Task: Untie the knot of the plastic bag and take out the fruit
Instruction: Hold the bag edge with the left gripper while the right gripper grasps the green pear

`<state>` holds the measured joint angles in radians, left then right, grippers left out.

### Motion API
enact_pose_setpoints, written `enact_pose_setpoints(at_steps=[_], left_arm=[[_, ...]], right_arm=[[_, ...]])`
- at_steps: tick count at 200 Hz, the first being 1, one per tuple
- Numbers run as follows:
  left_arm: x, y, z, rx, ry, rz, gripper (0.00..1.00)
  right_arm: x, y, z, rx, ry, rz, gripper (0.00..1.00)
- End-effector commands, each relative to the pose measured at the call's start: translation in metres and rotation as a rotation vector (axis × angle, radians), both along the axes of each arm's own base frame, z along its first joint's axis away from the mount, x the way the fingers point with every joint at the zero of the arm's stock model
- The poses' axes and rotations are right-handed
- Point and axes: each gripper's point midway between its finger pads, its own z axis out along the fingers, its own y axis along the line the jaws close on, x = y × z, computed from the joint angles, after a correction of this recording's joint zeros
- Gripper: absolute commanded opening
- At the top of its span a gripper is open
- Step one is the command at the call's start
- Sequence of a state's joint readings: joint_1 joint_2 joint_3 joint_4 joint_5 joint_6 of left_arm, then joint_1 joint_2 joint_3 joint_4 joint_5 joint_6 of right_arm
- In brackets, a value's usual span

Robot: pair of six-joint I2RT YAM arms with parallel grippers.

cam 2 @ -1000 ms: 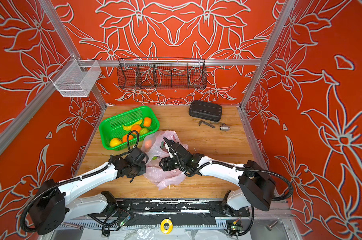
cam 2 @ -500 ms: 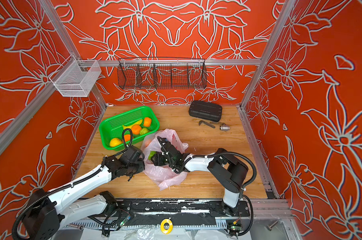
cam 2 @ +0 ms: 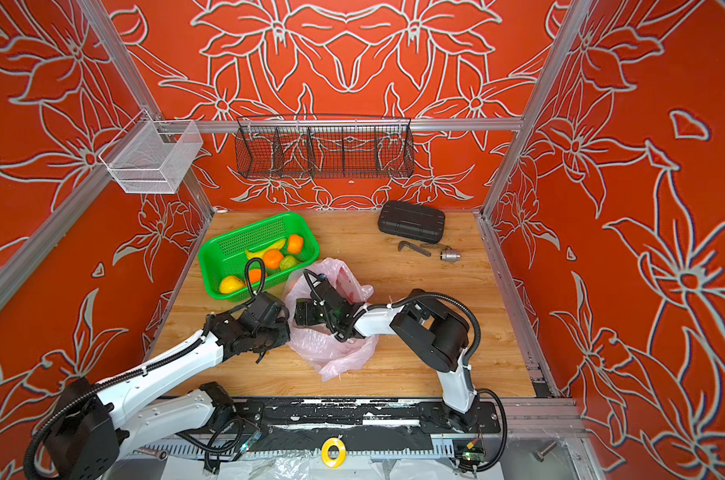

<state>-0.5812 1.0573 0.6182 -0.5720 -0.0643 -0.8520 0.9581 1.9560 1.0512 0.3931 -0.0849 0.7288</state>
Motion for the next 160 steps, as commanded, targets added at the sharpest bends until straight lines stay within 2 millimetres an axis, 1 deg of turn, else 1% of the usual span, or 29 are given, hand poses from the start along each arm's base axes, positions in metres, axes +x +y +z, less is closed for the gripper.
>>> enact_pose_setpoints(at_steps=[1, 26, 46, 63, 77, 100, 117, 160], left_arm=[[0.002, 0.002, 0.006, 0.001, -0.018, 0.004, 0.07], [0.000, 0.004, 0.006, 0.007, -0.017, 0.006, 0.07], [-0.001, 0.006, 0.006, 0.007, -0.021, 0.009, 0.07], [-0.001, 0.004, 0.007, 0.001, -0.023, -0.002, 0.07], [-0.001, 0.002, 0.008, -0.005, -0.020, -0.010, 0.07], [0.002, 0.000, 0.013, -0.012, -0.036, -0.017, 0.07], [0.004, 0.000, 0.017, -0.008, -0.046, -0.021, 0.07], [0.008, -0.002, 0.023, 0.001, -0.054, -0.029, 0.07]], right_arm=[[0.010, -0.002, -0.009, -0.056, -0.038, -0.034, 0.82], [0.011, -0.003, -0.014, -0.070, -0.033, -0.039, 0.70], [0.010, -0.005, -0.011, -0.058, -0.038, -0.045, 0.60], [0.007, -0.007, -0.004, -0.046, -0.045, -0.037, 0.55], [0.002, -0.009, 0.003, -0.034, -0.050, -0.016, 0.54], [-0.006, -0.014, 0.017, -0.025, -0.067, 0.014, 0.54], [-0.009, -0.023, 0.026, -0.050, -0.094, 0.022, 0.54], [-0.014, -0.046, 0.059, -0.088, -0.177, 0.018, 0.54]])
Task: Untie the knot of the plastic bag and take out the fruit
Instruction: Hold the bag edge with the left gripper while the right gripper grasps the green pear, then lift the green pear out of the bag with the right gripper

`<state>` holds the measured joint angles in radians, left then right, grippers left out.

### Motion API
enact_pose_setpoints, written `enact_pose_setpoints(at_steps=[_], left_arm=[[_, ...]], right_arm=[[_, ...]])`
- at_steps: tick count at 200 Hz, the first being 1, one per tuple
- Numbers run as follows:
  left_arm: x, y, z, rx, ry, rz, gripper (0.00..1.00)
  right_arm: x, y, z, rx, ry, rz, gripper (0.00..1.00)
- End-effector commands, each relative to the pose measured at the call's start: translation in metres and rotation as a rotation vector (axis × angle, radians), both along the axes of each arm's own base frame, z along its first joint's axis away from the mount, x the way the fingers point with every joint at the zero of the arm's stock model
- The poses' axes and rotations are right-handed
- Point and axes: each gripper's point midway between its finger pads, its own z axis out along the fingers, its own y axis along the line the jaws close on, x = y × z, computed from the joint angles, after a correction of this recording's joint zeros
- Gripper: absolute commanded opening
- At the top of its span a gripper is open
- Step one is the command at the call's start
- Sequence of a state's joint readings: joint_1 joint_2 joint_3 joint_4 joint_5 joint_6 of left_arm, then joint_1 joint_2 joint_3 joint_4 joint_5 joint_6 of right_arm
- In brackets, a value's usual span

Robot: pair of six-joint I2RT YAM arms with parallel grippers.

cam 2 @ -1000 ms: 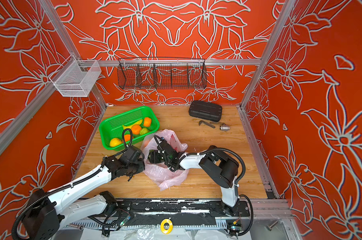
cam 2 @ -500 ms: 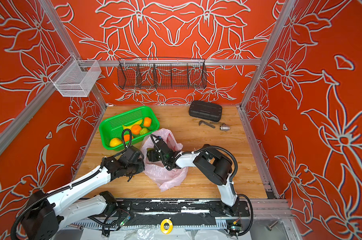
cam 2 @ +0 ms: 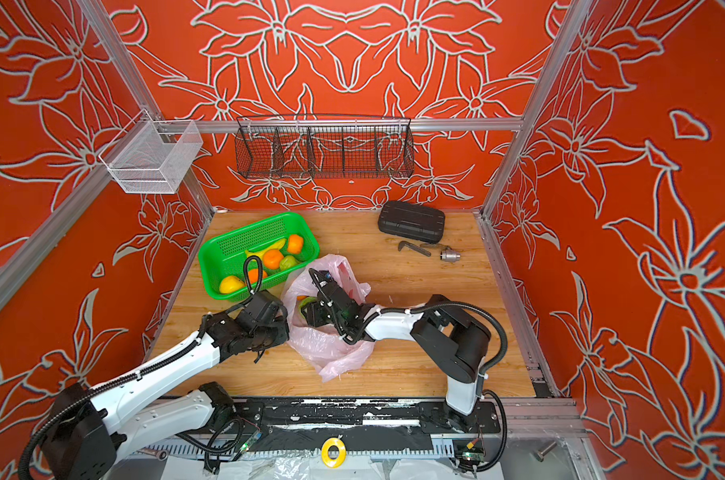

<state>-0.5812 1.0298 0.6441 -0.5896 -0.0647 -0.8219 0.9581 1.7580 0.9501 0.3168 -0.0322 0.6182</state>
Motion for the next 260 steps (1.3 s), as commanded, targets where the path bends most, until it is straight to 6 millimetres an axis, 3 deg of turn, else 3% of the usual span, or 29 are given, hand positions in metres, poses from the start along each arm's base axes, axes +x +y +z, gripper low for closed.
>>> enact_pose_setpoints(at_steps=[1, 70, 115, 157, 197, 232, 255, 260], left_arm=[[0.005, 0.000, 0.010, 0.007, -0.018, -0.003, 0.07], [0.019, -0.011, 0.028, -0.019, -0.054, -0.019, 0.07], [0.029, -0.015, 0.036, -0.011, -0.072, -0.029, 0.07], [0.032, -0.018, 0.038, -0.012, -0.074, -0.033, 0.12], [0.034, -0.016, 0.048, -0.009, -0.107, -0.040, 0.33], [0.045, -0.015, 0.087, 0.005, -0.255, -0.092, 0.44], [0.058, -0.022, 0.124, 0.002, -0.407, -0.158, 0.47], [0.059, -0.023, 0.143, -0.016, -0.474, -0.172, 0.47]], right_arm=[[-0.003, -0.014, 0.020, -0.037, -0.066, 0.000, 0.54], [-0.035, -0.029, 0.037, -0.009, -0.066, 0.107, 0.54], [-0.042, -0.045, 0.057, 0.020, -0.083, 0.084, 0.54], [-0.049, -0.068, 0.100, 0.075, -0.142, 0.041, 0.54], [-0.047, -0.092, 0.152, 0.158, -0.235, -0.052, 0.55], [-0.043, -0.101, 0.195, 0.233, -0.287, -0.081, 0.55], [-0.040, -0.104, 0.216, 0.266, -0.302, -0.082, 0.56], [-0.038, -0.106, 0.220, 0.272, -0.300, -0.085, 0.56]])
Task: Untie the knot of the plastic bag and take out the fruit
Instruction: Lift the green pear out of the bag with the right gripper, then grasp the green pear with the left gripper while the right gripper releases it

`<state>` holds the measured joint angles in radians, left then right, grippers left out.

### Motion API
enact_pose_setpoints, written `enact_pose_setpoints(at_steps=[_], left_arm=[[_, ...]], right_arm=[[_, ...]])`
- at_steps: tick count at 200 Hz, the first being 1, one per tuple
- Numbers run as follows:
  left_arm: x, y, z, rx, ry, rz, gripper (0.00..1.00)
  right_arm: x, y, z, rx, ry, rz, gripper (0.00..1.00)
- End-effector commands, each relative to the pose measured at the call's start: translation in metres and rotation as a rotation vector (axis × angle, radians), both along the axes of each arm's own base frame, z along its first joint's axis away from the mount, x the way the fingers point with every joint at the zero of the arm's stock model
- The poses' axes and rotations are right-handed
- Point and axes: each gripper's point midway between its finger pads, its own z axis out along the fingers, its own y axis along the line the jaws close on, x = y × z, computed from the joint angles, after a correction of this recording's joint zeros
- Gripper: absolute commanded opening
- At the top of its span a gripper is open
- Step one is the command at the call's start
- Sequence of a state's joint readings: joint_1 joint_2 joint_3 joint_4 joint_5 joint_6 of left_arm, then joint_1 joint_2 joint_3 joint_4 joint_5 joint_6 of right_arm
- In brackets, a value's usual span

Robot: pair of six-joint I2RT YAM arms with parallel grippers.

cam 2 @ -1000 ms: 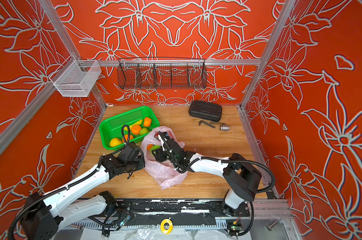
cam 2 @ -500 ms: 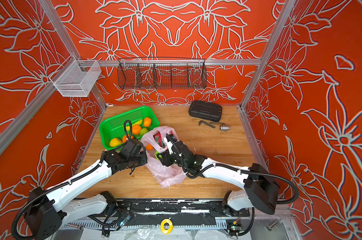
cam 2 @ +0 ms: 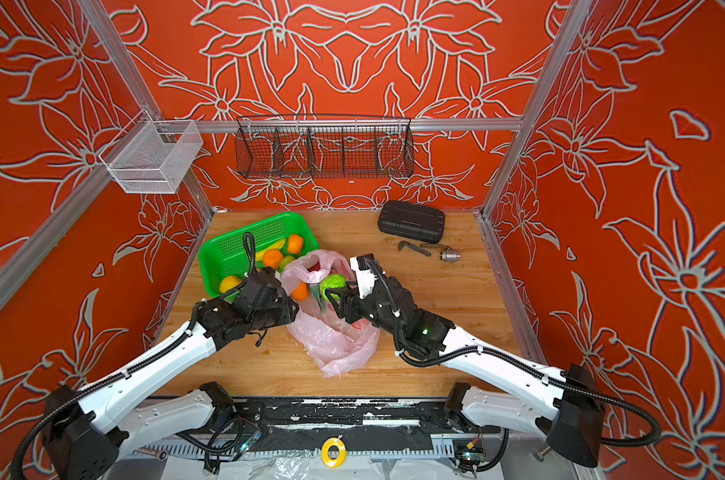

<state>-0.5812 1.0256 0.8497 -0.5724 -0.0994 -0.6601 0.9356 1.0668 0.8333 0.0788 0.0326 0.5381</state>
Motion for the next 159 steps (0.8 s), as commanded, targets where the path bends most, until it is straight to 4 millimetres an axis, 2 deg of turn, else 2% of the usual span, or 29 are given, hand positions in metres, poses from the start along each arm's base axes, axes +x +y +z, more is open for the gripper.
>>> enact_pose_setpoints(at_steps=[1, 30, 49, 53, 105, 137, 159], left_arm=[[0.018, -0.003, 0.060, -0.007, -0.240, -0.063, 0.47], [0.032, -0.023, 0.122, -0.042, -0.468, -0.174, 0.50], [0.035, -0.040, 0.156, -0.056, -0.578, -0.279, 0.51], [0.040, -0.047, 0.153, -0.042, -0.571, -0.304, 0.52], [0.043, -0.101, 0.207, -0.021, -0.820, -0.608, 0.57], [0.044, -0.130, 0.234, -0.014, -1.018, -0.727, 0.59], [0.044, -0.149, 0.243, -0.008, -1.125, -0.797, 0.64]], right_arm=[[0.006, -0.009, 0.037, 0.067, -0.024, -0.030, 0.56], [0.013, -0.021, 0.061, 0.134, -0.023, -0.036, 0.56], [0.019, -0.034, 0.072, 0.156, -0.014, -0.064, 0.55], [0.020, -0.037, 0.074, 0.161, -0.014, -0.069, 0.55], [0.046, -0.080, 0.093, 0.265, 0.056, -0.184, 0.55], [0.053, -0.099, 0.112, 0.364, 0.093, -0.197, 0.55], [0.057, -0.111, 0.123, 0.441, 0.111, -0.198, 0.55]])
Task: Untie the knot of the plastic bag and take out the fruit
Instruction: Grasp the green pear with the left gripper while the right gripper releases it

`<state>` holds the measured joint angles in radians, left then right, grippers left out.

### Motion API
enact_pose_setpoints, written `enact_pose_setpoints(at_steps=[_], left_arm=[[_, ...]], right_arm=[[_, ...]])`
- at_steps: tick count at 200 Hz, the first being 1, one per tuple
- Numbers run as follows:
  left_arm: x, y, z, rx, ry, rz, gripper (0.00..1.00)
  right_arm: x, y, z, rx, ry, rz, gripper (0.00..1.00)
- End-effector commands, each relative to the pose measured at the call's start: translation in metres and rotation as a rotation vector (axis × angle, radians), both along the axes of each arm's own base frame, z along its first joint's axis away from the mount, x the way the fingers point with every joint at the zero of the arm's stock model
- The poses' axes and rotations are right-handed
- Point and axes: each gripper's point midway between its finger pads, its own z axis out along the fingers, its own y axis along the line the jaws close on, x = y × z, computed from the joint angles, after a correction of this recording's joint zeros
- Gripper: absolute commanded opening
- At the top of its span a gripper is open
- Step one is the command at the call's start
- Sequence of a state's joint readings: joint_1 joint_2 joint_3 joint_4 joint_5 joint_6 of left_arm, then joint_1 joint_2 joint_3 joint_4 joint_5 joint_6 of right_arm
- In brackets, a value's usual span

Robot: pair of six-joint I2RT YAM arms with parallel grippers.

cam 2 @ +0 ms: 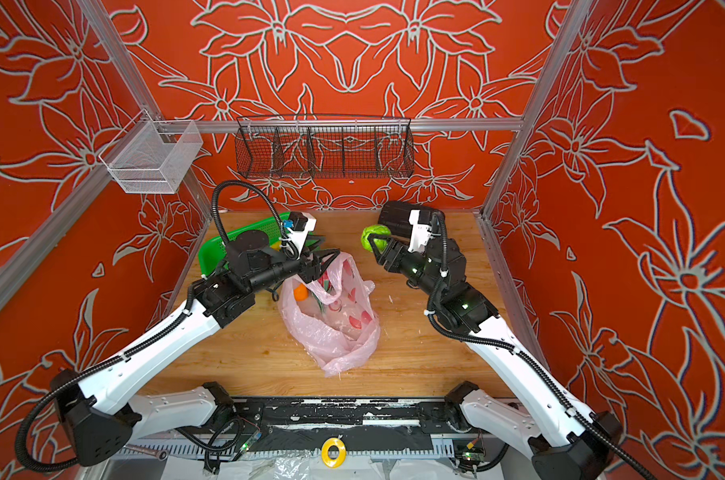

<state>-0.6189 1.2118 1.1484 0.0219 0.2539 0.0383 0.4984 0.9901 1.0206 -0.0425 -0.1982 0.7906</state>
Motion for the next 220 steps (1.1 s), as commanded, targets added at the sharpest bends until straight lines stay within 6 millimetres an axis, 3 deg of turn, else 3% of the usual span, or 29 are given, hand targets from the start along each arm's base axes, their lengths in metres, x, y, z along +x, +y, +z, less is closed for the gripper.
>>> enact_pose_setpoints(at_steps=[1, 55, 84, 133, 199, 220], left_arm=[[-0.008, -0.024, 0.043, -0.023, -0.257, -0.128, 0.64], [0.001, -0.067, 0.050, 0.003, -0.361, -0.257, 0.82], [0.009, -0.080, 0.052, -0.005, -0.368, -0.286, 0.89], [0.010, -0.101, 0.051, -0.004, -0.373, -0.359, 0.91], [0.008, -0.110, 0.052, -0.014, -0.353, -0.398, 0.62], [0.008, -0.108, 0.052, -0.015, -0.334, -0.393, 0.52]], right_arm=[[-0.010, -0.007, 0.033, 0.143, -0.002, 0.045, 0.55], [-0.010, -0.013, 0.046, 0.269, 0.015, 0.100, 0.54], [-0.013, -0.013, 0.048, 0.276, 0.011, 0.116, 0.54], [-0.018, -0.008, 0.051, 0.311, 0.006, 0.166, 0.54], [-0.017, -0.008, 0.044, 0.318, 0.022, 0.165, 0.54], [-0.018, -0.009, 0.045, 0.318, 0.019, 0.160, 0.58]])
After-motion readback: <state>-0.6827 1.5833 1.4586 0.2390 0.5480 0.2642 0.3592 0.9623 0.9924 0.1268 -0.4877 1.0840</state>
